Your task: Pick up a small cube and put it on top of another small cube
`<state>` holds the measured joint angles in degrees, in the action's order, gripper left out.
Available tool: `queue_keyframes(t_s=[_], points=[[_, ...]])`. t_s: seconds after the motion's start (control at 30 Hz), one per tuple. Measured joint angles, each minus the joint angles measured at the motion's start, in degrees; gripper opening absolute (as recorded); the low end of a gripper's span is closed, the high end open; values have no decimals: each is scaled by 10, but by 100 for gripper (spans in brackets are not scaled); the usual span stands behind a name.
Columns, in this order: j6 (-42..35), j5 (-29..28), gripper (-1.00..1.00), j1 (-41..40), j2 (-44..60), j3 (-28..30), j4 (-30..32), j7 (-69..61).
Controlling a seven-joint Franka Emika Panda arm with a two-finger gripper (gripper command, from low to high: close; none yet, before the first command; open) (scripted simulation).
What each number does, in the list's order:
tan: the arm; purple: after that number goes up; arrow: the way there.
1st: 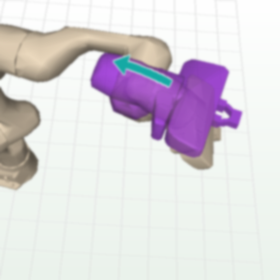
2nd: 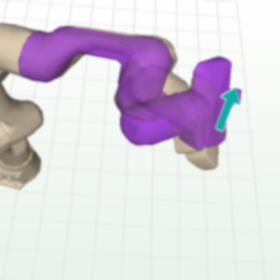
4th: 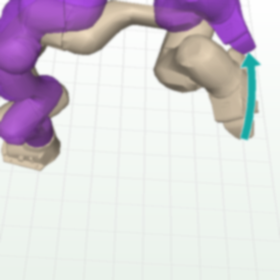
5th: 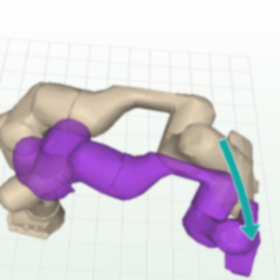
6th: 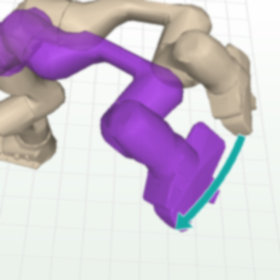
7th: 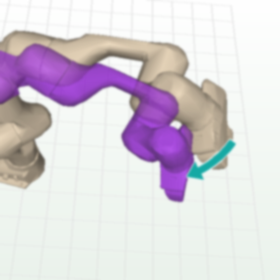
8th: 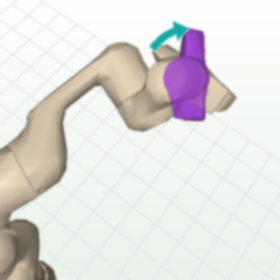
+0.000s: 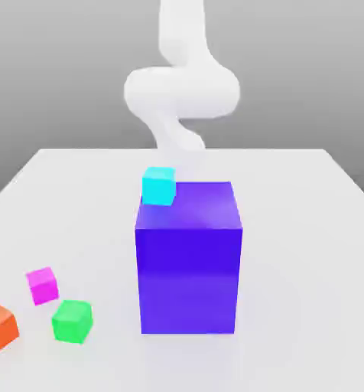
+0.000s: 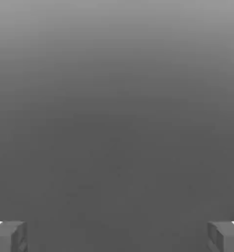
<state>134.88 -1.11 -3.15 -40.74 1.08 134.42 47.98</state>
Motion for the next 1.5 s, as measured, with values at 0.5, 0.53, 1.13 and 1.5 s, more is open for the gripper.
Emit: queue_keyframes(t_s=[0.5, 0.53, 1.13, 1.5], points=[[191, -25, 0, -172, 315, 113, 161, 101], [204, -20, 0, -180, 336, 123, 172, 102], [383, 157, -100, -327, 595, 44, 203, 3], [268, 26, -100, -280, 452, 104, 228, 34]])
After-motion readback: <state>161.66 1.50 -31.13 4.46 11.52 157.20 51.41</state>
